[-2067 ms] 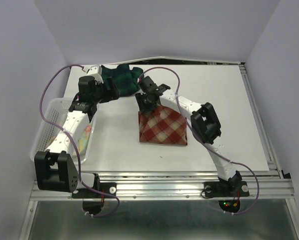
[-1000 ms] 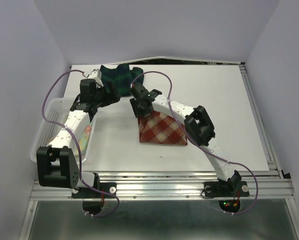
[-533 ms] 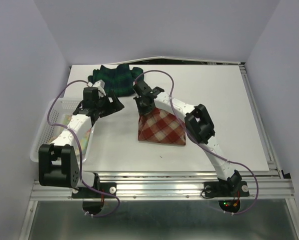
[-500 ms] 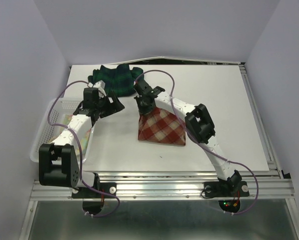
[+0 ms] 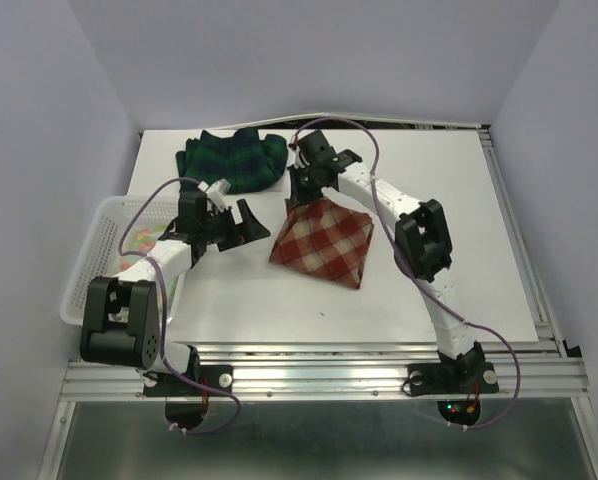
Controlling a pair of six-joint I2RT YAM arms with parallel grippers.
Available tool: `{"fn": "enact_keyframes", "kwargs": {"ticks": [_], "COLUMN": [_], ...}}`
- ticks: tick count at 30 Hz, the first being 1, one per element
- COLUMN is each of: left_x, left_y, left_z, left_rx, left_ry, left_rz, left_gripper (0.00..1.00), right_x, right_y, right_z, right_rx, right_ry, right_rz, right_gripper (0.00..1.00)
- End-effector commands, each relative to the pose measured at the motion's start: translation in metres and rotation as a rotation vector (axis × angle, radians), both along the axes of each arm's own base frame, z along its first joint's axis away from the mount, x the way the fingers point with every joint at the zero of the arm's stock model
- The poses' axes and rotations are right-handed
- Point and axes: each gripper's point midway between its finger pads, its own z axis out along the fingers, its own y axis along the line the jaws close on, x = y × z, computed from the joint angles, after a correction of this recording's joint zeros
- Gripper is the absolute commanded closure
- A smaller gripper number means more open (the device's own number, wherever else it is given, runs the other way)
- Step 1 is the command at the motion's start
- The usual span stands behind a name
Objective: Fold and stack the skirts
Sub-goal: Neatly place the folded skirt to the corner
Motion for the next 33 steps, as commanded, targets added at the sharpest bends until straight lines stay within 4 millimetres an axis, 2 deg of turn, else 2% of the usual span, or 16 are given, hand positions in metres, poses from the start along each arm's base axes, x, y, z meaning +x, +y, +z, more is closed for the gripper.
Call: {"fn": "enact_keyframes", "kwargs": {"ticks": [1, 4, 11, 15, 24, 32, 33], "left_x": [-0.002, -0.004, 0.011, 0.013, 0.023, 0.035, 0.037], "left_y": [-0.039, -0.056, -0.056, -0.069, -0.075, -0.088, -0.088], "left_z": [0.021, 0.022, 0.01, 0.009, -0.011, -0.013, -0.013], "left_rx": [-0.148, -0.149, -0.061, -0.023, 0.024, -0.034, -0.044], "left_ry": [-0.077, -0.114, -0.178, -0.213, -0.154, -0.128, -0.122], "left_rz": [-0.158, -0.186, -0.105, -0.153, -0.111, -0.099, -0.082], "left_gripper": [0.01, 0.01, 0.01, 0.01, 0.01, 0.02, 0.06], "right_x": [0.007, 0.009, 0.005, 0.001, -0.003, -0.006, -0.005], "right_y": [0.02, 0.018, 0.016, 0.019, 0.02, 0.02, 0.02], "right_z": [0.083, 0.085, 0.09, 0.098, 0.112, 0.13, 0.132], "right_rx": [0.187, 0.201, 0.223, 0.253, 0.282, 0.328, 0.33], "right_ry": [-0.124, -0.115, -0.096, -0.085, -0.084, -0.083, -0.086], "right_rz": [0.033, 0.028, 0.035, 0.046, 0.046, 0.05, 0.047], "right_gripper": [0.99, 0.99, 0.99, 0.99, 0.99, 0.99, 0.99]}}
